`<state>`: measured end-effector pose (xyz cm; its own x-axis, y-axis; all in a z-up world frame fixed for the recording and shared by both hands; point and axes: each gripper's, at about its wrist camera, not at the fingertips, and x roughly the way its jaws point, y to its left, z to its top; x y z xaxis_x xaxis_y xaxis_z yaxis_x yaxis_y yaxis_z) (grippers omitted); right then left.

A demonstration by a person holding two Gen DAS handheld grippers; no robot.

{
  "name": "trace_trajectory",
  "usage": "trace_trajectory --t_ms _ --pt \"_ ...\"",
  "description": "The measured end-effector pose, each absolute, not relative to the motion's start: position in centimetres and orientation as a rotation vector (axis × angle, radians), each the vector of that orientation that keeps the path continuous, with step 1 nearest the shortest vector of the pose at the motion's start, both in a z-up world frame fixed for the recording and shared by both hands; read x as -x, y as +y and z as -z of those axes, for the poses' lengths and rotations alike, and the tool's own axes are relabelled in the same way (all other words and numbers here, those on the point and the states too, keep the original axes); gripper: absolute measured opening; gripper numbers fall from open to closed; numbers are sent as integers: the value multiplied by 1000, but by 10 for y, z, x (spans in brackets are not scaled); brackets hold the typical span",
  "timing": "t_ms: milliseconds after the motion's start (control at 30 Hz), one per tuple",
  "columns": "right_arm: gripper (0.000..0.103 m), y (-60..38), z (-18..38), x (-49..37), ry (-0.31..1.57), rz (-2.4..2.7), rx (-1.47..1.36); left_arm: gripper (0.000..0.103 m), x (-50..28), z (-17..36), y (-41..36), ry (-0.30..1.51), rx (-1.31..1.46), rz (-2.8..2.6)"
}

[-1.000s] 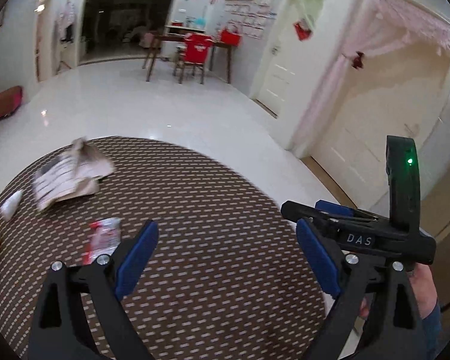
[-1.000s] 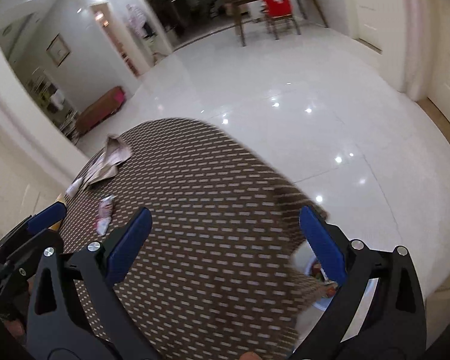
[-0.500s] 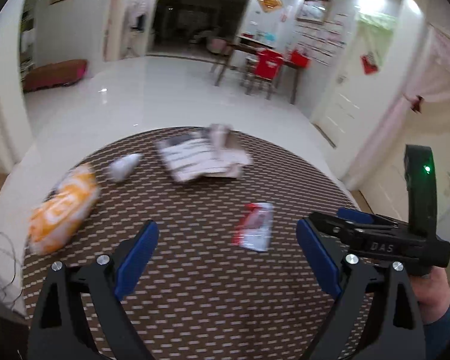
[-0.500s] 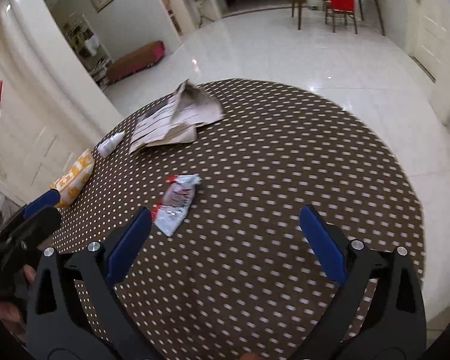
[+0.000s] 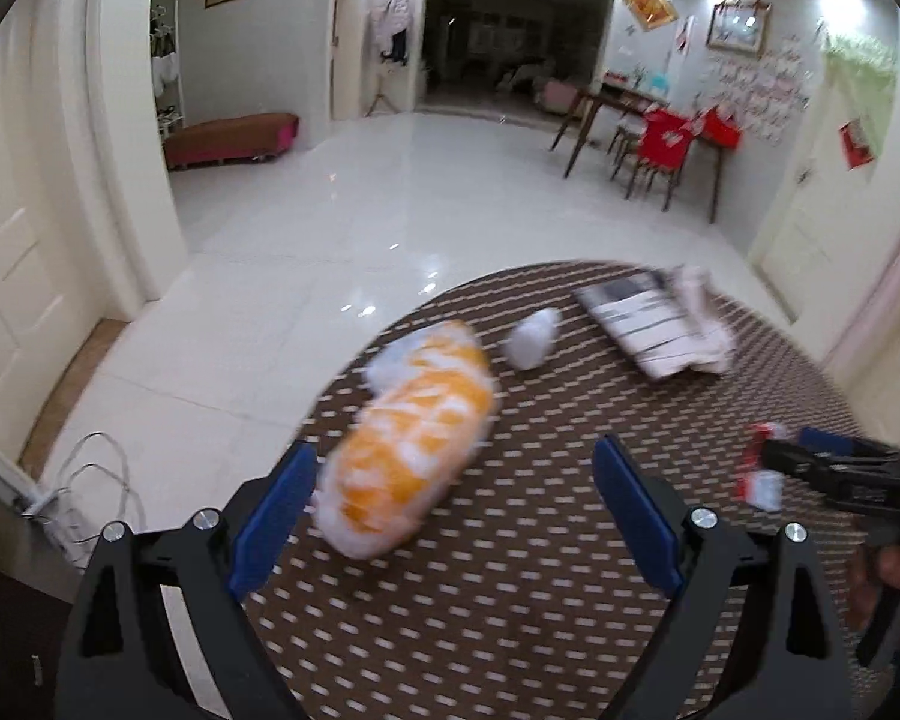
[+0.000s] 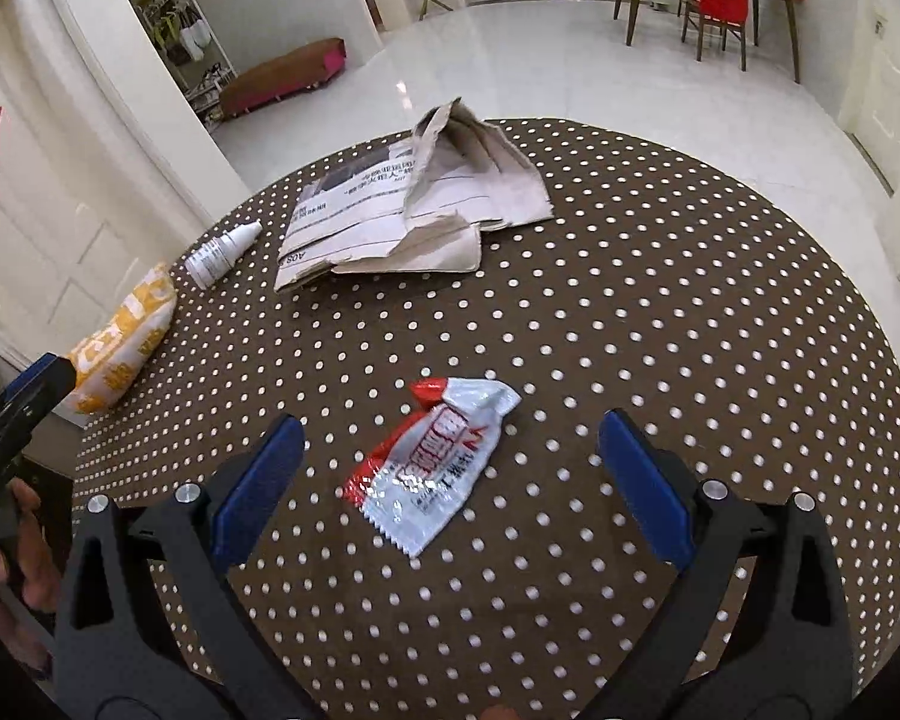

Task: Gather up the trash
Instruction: 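Grasp the orange-white bag with the left tool while the right tool grasps the red-white wrapper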

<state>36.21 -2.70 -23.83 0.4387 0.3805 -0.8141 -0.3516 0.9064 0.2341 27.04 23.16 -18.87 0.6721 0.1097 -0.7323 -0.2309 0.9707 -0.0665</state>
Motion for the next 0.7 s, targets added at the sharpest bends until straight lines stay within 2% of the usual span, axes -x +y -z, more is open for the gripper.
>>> trace_trajectory --t_ms 133,200,233,267,300,333,367,700 --pt "96 -14 245 -365 1003 -438 1 91 -286 207 240 860 119 -214" --pt "90 -9 246 -366 984 -434 17 87 -291 214 244 871 131 -203" --pt "80 -9 245 -365 973 -427 32 77 -292 217 245 880 139 -194" --pt "68 -7 245 -365 964 -421 53 54 -295 221 246 900 149 -181" --pt "61 -2 246 -366 958 -418 70 51 -297 224 245 920 162 -171" --pt "40 0 246 -365 953 -422 84 47 -295 224 244 910 166 -168" --pt "35 -1 246 -365 957 -441 72 44 -294 223 242 910 178 -153" --pt "33 -37 234 -342 937 -530 -31 42 -260 202 204 850 242 -119"
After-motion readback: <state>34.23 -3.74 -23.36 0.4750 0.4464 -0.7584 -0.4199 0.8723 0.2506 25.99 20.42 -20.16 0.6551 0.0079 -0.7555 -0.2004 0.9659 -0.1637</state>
